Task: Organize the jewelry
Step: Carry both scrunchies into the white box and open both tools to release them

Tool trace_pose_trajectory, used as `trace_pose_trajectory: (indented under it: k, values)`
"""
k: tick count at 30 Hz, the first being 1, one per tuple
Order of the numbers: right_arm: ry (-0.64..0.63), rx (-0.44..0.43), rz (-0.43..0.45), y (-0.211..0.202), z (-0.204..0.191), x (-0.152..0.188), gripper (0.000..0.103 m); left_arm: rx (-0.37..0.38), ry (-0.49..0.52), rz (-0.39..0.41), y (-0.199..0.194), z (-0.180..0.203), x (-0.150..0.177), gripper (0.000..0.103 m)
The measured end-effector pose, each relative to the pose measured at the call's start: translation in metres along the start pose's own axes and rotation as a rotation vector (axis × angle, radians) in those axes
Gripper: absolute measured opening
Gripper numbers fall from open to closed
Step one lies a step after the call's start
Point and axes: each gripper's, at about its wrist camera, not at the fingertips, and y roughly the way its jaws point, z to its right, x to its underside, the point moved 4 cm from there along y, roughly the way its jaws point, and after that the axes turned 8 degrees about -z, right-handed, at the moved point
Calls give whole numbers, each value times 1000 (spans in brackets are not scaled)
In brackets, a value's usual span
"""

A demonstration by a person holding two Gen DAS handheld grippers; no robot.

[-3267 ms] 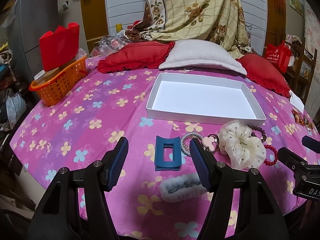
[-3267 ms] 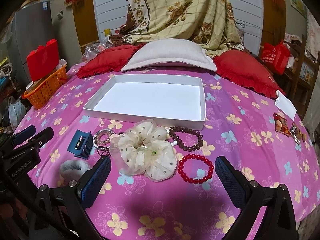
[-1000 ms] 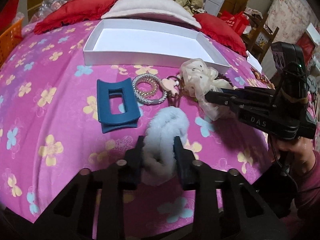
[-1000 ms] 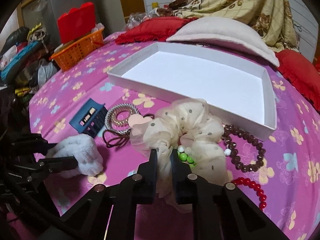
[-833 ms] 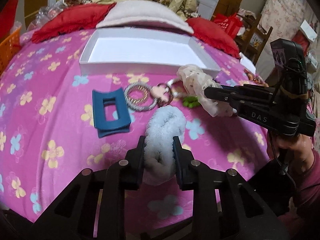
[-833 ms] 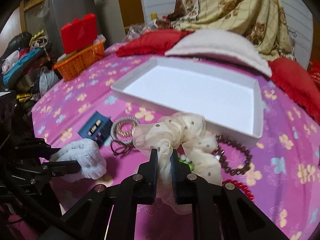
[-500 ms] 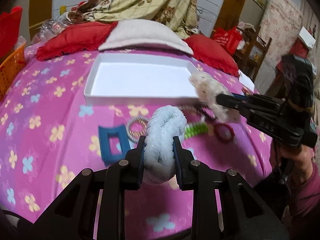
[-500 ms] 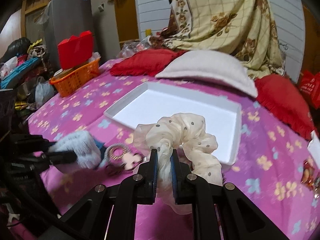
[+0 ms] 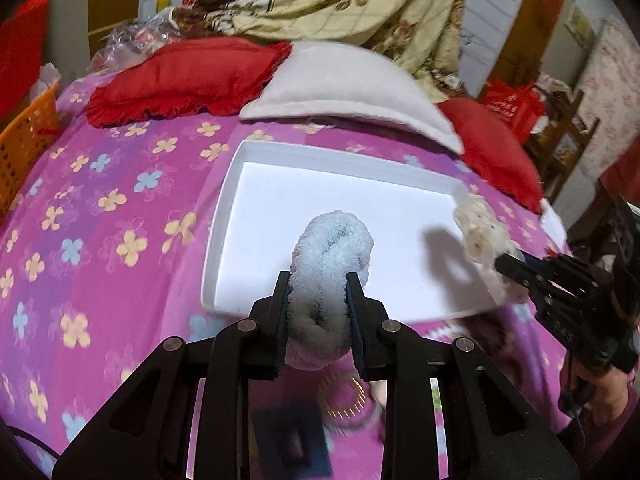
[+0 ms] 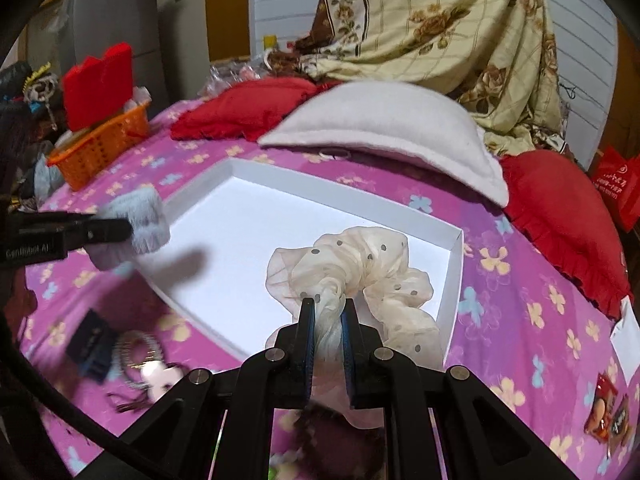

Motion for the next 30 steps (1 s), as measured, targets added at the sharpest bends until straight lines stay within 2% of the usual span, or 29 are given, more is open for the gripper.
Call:
trace_pose_trajectory:
  k: [4,9,12,13,14,15,17,19,24,30]
  values:
    - [9,25,-63,31,13,1,11,-41,-17,-37,31,-11,-14,24]
    - [50,16,-119,53,25,7,11,-81,-66,-73,58,-27,-20,26]
    - [99,-1,-142,60,31,10,11,-115,-76,-91,68,-33,-19,42]
    - [113,-9,-144,60,32,10,12,-130,-78,-95,71,-35,-18,52]
    - [121,-14,-143,59,33,10,18,-128,-78,-94,71,-35,-17,53]
    - [131,-22,-140,56,33,9,32,-119,-78,-95,71,-35,-17,54]
    - [151,-27,-122,49,31,8,51,-125,-68,-102,71,-33,-16,57]
    - [159,-37,-94,39,27,6,53,-143,-54,-91,67,-30,-15,64]
    - [154,-33,-59,17,12,10,63,-167,-53,-53,51,-25,-10,65]
    - [143,-18,-53,-1,-4,20,64,-191,-44,-20,30,-19,2,65]
